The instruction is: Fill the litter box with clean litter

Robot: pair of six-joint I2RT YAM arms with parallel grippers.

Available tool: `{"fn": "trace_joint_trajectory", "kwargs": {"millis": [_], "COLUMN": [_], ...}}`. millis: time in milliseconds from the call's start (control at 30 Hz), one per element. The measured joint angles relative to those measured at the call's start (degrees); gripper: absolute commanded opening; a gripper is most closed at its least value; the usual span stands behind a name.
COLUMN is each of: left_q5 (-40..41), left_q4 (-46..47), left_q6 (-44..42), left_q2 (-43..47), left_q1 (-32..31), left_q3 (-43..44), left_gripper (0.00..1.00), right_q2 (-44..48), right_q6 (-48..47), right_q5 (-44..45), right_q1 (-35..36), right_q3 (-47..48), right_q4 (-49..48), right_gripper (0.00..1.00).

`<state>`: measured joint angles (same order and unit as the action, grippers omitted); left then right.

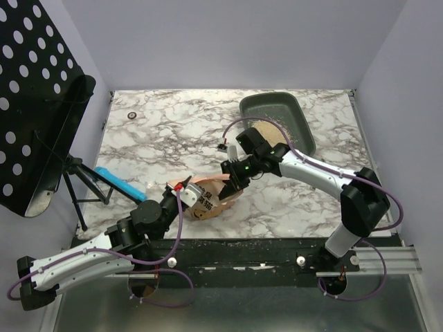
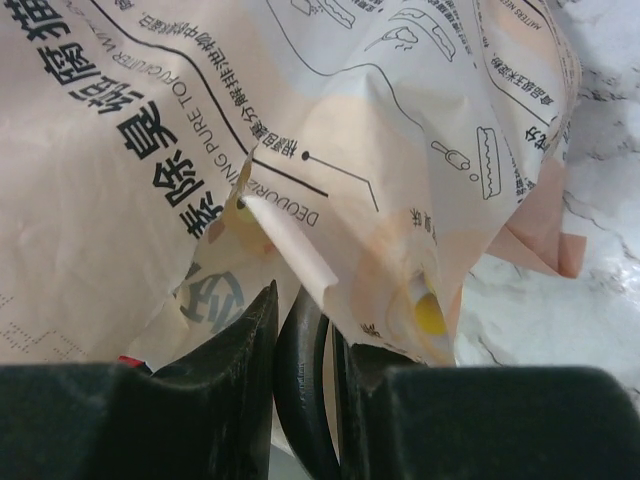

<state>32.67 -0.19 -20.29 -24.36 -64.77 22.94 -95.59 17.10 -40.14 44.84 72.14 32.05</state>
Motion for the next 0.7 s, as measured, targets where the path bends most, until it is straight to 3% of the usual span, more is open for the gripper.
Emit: {"fn": "trace_joint_trajectory", "kwargs": {"millis": [533,700], "left_q5": [-1.77,-1.75], "left_q4": [-0.37,-0.39], "left_q6": [-0.13,-0.26], "left_q2": [0.2,0.2], "left_q1": [-0.11,-0.11], "left_q3": [0.0,0.0], "left_gripper": [0.0,0.0], "right_q2": [9.25,12.22], "right_q6": [22.16,26.47], "right_q5": [-7.23,-8.28], "right_q1": [-2.82,-3.96], "right_q3": [-26.67,-30.14], "right_q4": [-41.16,-47.08], "right_gripper": [0.0,0.0]}}
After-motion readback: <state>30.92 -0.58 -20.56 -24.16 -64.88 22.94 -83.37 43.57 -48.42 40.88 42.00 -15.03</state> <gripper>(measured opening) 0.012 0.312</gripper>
